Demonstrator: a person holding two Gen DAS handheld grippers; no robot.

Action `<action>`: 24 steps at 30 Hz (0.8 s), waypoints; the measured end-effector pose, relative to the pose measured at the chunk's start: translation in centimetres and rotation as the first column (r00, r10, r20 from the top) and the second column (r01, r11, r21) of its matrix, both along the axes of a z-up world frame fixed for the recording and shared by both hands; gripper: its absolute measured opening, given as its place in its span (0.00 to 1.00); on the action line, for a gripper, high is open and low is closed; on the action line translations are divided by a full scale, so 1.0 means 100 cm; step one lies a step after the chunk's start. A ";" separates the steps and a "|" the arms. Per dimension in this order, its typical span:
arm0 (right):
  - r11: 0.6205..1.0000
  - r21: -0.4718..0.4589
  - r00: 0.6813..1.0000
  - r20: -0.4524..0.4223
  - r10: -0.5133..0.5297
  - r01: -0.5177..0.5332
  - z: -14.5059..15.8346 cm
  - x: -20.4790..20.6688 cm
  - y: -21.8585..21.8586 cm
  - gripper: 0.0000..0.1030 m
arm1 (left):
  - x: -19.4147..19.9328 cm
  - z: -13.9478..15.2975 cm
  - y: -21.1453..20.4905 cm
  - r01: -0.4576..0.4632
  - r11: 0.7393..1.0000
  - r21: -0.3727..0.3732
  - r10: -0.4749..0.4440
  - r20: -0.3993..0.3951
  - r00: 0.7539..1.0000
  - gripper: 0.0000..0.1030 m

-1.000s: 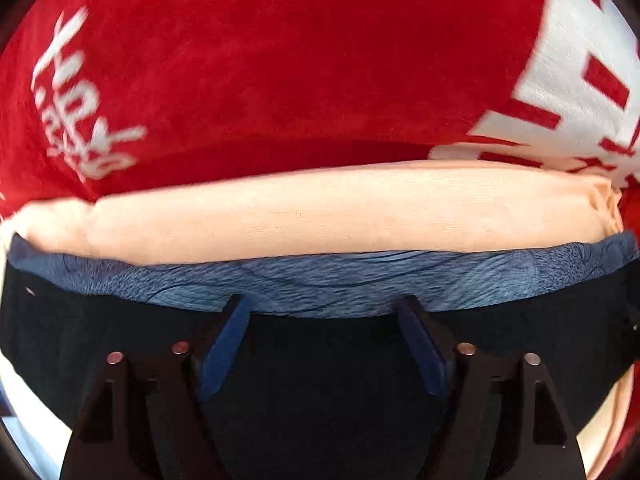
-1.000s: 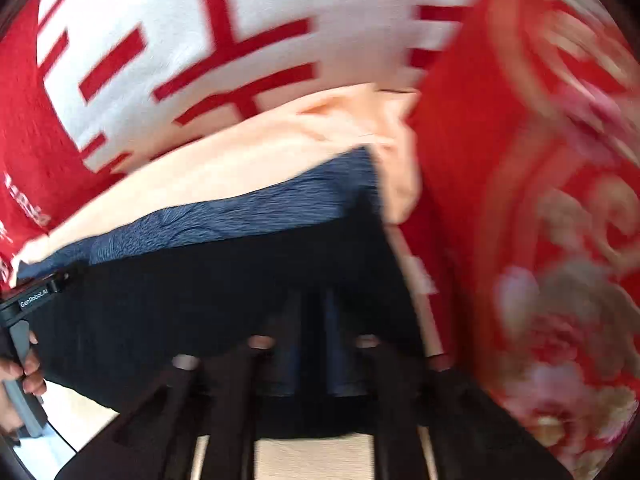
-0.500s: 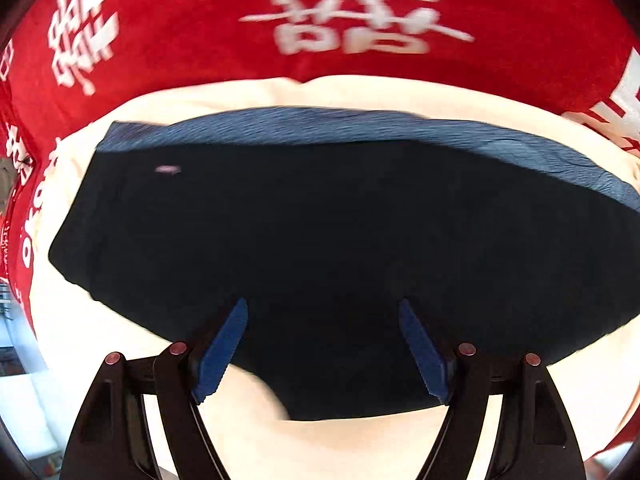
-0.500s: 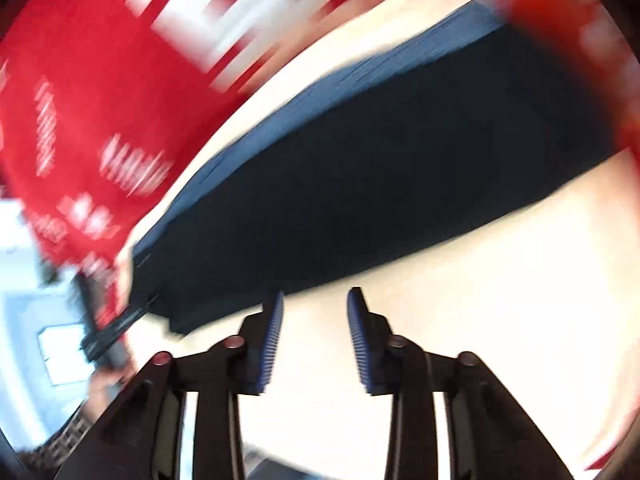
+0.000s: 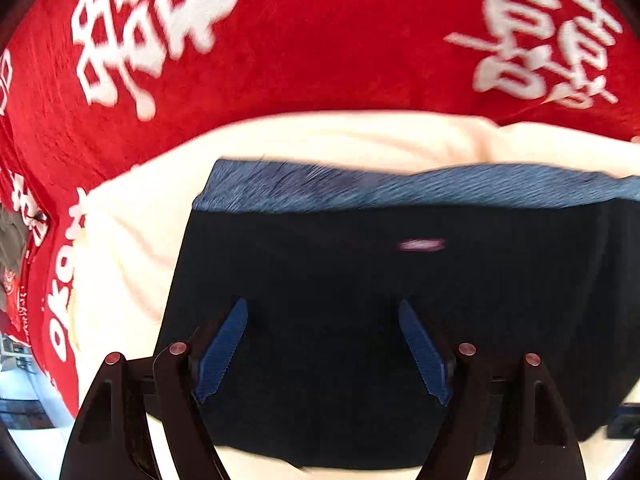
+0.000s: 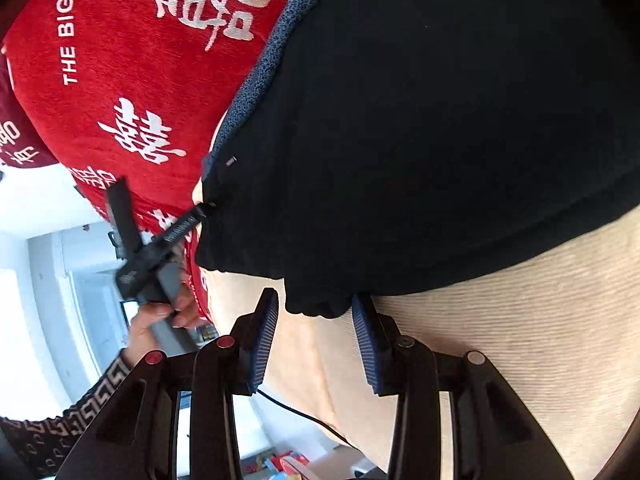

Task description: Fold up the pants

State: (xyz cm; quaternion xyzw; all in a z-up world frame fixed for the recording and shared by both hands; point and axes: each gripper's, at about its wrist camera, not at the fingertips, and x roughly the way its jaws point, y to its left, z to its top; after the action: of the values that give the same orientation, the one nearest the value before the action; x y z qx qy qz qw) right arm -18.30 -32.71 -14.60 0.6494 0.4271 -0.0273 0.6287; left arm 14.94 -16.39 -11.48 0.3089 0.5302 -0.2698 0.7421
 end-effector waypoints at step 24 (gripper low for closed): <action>0.997 -0.054 0.993 -0.098 -0.061 0.056 -0.009 0.046 -0.016 0.26 | -0.019 -0.008 0.057 0.050 0.993 -0.104 -0.053 -0.028 0.998 0.82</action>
State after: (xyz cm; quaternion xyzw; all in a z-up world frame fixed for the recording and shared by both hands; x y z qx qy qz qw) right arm -13.66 -34.34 -15.53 0.6431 0.4380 -0.0891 0.6218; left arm 13.03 -10.68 -12.26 0.2798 0.5186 -0.3204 0.7417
